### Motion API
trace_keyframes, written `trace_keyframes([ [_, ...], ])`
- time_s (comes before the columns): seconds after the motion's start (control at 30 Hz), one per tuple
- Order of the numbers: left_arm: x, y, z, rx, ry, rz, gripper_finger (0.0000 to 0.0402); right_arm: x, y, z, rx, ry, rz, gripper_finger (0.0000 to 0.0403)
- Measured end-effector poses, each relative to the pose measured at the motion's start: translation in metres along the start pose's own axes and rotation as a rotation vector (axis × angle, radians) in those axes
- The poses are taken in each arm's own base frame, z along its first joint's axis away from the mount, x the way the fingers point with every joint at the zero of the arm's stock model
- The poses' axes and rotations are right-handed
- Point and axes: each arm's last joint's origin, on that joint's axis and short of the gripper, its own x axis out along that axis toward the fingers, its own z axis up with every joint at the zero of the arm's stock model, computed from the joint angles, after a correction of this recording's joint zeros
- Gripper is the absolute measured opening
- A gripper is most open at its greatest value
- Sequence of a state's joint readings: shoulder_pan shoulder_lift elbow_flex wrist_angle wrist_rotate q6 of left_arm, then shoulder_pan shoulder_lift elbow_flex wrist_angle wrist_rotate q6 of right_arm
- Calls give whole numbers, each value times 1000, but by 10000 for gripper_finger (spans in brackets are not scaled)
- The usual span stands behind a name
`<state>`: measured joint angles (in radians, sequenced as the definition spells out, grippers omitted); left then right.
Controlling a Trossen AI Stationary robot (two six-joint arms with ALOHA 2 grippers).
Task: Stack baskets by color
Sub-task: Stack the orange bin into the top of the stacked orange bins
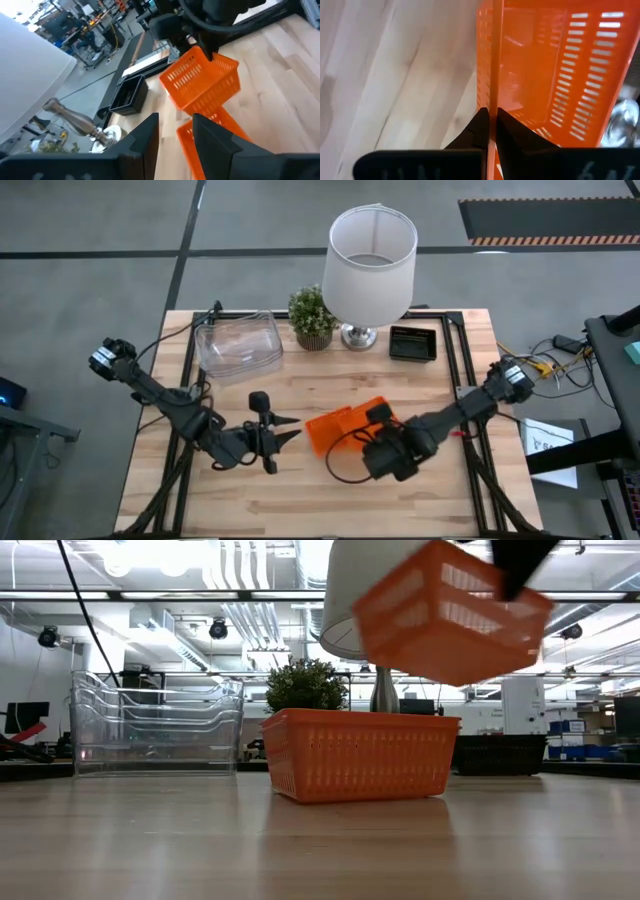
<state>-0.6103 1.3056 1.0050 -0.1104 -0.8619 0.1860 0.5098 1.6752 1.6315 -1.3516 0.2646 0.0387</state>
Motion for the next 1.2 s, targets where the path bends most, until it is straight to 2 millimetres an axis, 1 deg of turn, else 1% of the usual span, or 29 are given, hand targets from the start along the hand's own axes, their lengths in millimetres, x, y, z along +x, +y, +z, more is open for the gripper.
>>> trace_keyframes([
  [0.23, -8, -2, 0, 15, -5, 11, 102, 4, -34, 16, 22, -149, -16, 9],
  [0.37, -13, -3, -12, 33, 3, 1, 102, 8, -48, 21, 8, -200, -28, 9],
  [0.5, -18, 1, -28, 30, 1, 2, 102, 15, -55, 26, 4, -239, -17, 9],
  [0.6, -23, 7, -35, -7, -33, 8, 102, 22, -56, 31, 11, -240, -17, 9],
  [0.9, -37, 22, -50, -96, -119, 25, 102, 44, -52, 39, 20, -175, -2, 9],
  [1.2, -38, 22, -56, -101, -124, 27, 102, 60, -48, 44, 17, -136, 28, 10],
])
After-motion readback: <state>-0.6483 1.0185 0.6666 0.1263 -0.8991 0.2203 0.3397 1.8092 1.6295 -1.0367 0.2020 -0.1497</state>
